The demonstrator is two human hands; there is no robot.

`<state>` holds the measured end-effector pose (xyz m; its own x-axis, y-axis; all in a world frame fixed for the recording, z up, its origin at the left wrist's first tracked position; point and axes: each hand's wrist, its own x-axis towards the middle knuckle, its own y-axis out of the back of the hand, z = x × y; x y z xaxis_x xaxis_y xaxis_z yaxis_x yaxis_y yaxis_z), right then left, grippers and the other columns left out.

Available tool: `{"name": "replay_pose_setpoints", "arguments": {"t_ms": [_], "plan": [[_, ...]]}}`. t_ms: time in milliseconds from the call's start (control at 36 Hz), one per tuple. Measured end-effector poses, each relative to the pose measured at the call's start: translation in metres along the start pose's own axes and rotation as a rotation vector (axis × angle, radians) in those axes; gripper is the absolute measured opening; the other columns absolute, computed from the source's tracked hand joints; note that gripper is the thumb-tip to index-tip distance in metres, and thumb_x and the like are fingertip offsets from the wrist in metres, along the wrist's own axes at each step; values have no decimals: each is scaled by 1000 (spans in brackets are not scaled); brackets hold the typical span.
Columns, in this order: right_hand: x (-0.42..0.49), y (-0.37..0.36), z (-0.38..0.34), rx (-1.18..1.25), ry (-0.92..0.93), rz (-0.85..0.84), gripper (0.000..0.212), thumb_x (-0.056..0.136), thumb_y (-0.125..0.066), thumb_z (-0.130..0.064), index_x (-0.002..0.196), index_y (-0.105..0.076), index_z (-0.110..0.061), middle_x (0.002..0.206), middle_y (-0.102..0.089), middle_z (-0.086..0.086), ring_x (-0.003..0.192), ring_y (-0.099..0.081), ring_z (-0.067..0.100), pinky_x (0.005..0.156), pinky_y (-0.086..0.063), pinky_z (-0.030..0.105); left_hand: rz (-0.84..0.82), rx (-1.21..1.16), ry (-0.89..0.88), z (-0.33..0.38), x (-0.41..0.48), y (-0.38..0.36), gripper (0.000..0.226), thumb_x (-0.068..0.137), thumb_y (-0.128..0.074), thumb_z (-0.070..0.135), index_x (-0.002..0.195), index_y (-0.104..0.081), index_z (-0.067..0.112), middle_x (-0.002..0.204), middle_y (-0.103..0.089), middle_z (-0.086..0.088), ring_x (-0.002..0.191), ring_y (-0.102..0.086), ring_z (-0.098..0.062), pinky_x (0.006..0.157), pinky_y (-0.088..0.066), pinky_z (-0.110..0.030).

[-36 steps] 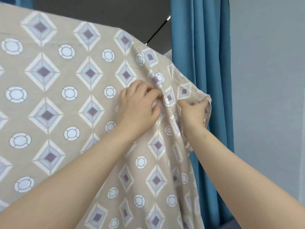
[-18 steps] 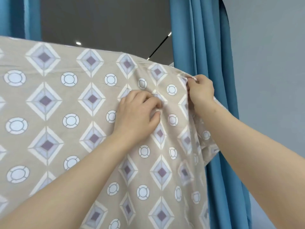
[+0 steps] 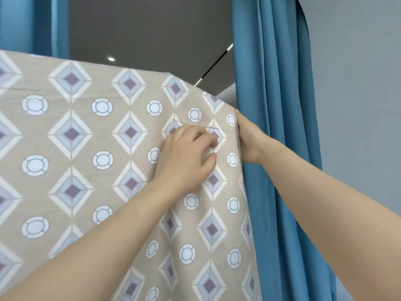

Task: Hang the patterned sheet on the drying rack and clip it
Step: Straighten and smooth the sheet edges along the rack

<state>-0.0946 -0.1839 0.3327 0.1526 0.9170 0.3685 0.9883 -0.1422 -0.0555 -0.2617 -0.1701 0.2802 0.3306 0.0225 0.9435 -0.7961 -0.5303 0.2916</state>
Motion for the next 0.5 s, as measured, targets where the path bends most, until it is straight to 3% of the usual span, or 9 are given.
{"name": "replay_pose_setpoints", "arguments": {"t_ms": [83,194,306,389,500], "plan": [[-13,1,7,36,27,-27,70,93,-18,-63,124,-60,-17,115,-68,6,99,-65,21,83,-52,33,-6,-18,12,2,-6,-1,33,74,-43,33,89,-67,17,95,-63,2,97,-57,-27,81,-41,-35],[-26,2,26,48,-42,-59,77,88,-17,-70,117,-63,-17,112,-68,9,97,-66,25,78,-53,35,-31,-43,36,4,-17,-5,35,74,-42,35,91,-67,18,96,-63,2,97,-56,-26,81,-41,-36],[-32,0,45,77,-114,-31,75,88,-16,-71,119,-63,-22,116,-67,7,102,-64,26,82,-53,37,-69,-72,84,8,-29,-6,40,74,-39,39,95,-67,21,101,-62,4,103,-52,-22,84,-34,-30],[-39,0,54,75,-121,3,72,90,-17,-68,121,-61,-21,118,-67,6,109,-62,25,90,-50,37,-83,-109,102,15,-40,-7,40,73,-39,39,95,-66,19,101,-62,3,104,-53,-25,86,-37,-34],[-56,4,64,22,-135,46,70,92,-19,-65,119,-63,-17,115,-68,6,107,-63,23,89,-50,34,-99,-151,104,27,-58,-10,38,74,-41,38,93,-67,18,99,-62,3,102,-53,-26,88,-41,-39]]}}
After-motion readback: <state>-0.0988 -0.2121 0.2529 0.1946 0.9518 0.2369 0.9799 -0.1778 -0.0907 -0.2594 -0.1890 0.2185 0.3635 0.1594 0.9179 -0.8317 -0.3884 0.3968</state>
